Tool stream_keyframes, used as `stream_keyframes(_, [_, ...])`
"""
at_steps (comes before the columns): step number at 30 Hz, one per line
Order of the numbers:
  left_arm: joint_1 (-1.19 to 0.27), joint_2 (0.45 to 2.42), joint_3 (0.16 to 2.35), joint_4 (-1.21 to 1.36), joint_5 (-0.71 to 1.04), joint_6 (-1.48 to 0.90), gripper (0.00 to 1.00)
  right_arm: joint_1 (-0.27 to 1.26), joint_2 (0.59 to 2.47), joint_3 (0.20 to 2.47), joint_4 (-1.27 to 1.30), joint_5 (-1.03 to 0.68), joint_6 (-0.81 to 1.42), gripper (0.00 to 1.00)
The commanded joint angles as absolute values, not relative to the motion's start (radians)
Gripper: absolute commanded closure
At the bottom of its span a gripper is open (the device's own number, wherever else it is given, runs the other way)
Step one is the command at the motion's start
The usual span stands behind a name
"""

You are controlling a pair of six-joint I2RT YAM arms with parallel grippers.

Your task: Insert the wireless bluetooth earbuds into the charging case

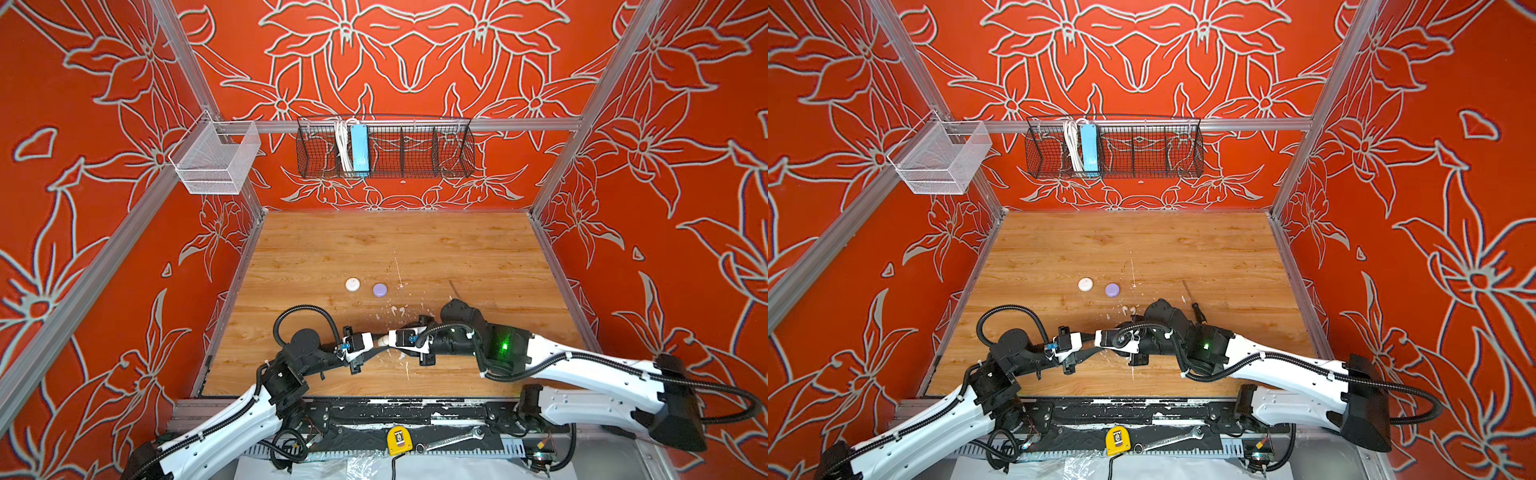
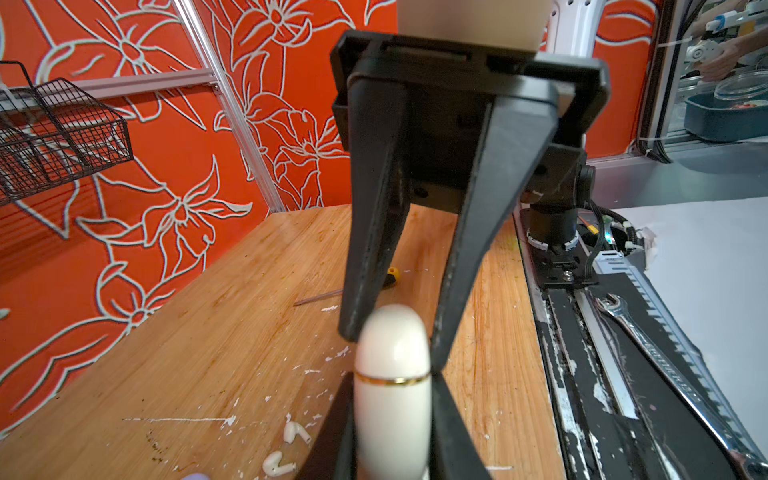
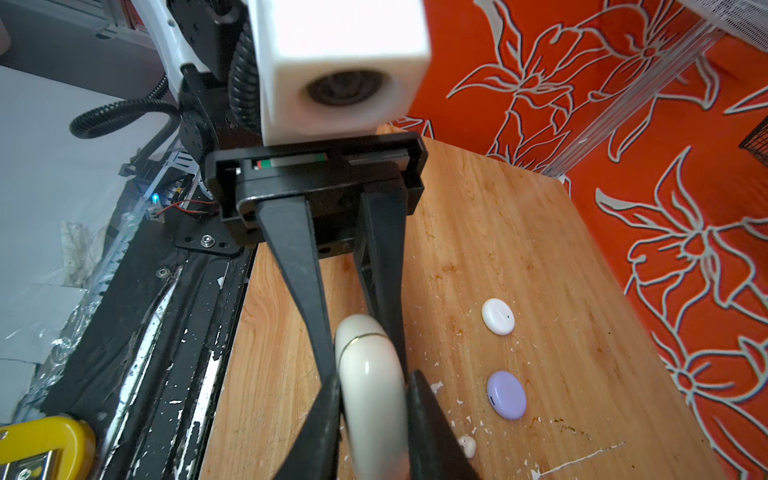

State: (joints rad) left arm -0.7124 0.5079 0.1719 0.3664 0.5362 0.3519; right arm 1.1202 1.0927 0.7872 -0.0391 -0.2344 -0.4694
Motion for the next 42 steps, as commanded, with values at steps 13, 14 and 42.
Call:
stream_keyframes(13, [-0.744,0.460,0.193,0.379,0.657,0.400,1.00,1.104,1.150,0.830,0.098,0.115,-0.446,0.75])
stream_keyframes(14, [-0.744,0.457,0.193,0.377,0.655,0.400,1.00,1.102,1.150,0.829,0.107,0.136,-0.444,0.74])
stream_keyframes(42, [-0.739,0.478,0.235,0.403,0.244,0.105,1.00,1.081,0.979,0.783,0.120,0.298,-0.252,0.56])
